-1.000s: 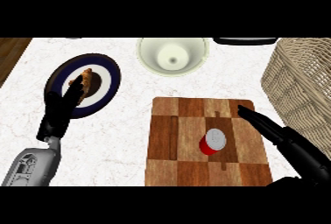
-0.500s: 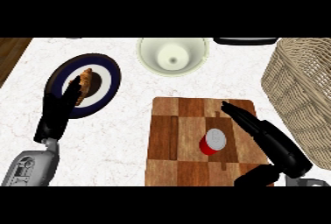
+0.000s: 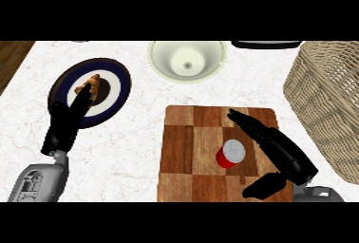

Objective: Pick the can from the cutting board and place it in the basket

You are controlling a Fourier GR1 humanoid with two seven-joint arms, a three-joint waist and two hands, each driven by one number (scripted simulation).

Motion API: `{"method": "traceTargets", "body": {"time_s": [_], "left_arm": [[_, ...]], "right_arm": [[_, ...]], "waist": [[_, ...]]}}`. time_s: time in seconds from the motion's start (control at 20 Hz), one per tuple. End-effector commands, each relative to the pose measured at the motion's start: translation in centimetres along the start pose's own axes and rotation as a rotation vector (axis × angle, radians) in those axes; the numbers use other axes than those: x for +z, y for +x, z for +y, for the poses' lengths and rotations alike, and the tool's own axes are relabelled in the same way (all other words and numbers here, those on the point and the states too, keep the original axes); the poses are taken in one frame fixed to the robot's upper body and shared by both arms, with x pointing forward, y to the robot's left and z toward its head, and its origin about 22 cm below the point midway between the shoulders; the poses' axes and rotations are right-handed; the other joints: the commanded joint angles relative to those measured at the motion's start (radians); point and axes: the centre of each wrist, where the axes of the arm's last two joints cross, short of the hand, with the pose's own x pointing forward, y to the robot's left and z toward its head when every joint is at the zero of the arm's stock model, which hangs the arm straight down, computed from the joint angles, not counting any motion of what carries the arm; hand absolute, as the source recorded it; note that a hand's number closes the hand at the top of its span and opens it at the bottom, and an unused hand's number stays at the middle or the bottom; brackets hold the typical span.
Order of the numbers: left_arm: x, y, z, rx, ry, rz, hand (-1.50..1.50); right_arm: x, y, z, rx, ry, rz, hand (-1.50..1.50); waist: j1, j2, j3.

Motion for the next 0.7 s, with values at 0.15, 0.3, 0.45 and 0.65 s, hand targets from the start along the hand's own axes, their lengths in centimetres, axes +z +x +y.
{"method": "traceTargets", "body": {"time_s": [0.15, 0.3, 0.45, 0.65], "left_arm": [[1.3, -1.2, -0.5, -0.016, 0.0, 0.0, 0.0], [-0.4, 0.4, 1.5, 0.0, 0.018, 0.015, 0.0], [0.3, 0.8, 2.3, -0.012, 0.001, -0.005, 0.0], [-1.3, 1.2, 0.8, -0.001, 0.004, 0.022, 0.0]], "right_arm": [[0.5, -0.3, 1.9, 0.005, 0.048, 0.038, -1.5], [0.0, 0.2, 1.1, -0.014, 0.061, 0.034, -1.5], [-1.0, -0.9, 2.3, -0.011, 0.036, 0.034, -1.5], [-1.8, -1.2, 4.2, -0.007, 0.04, 0.025, -1.5]], "waist": [[0.0, -0.001, 0.0], [-0.001, 0.0, 0.0], [0.001, 0.0, 0.0], [-0.002, 0.0, 0.0]]}}
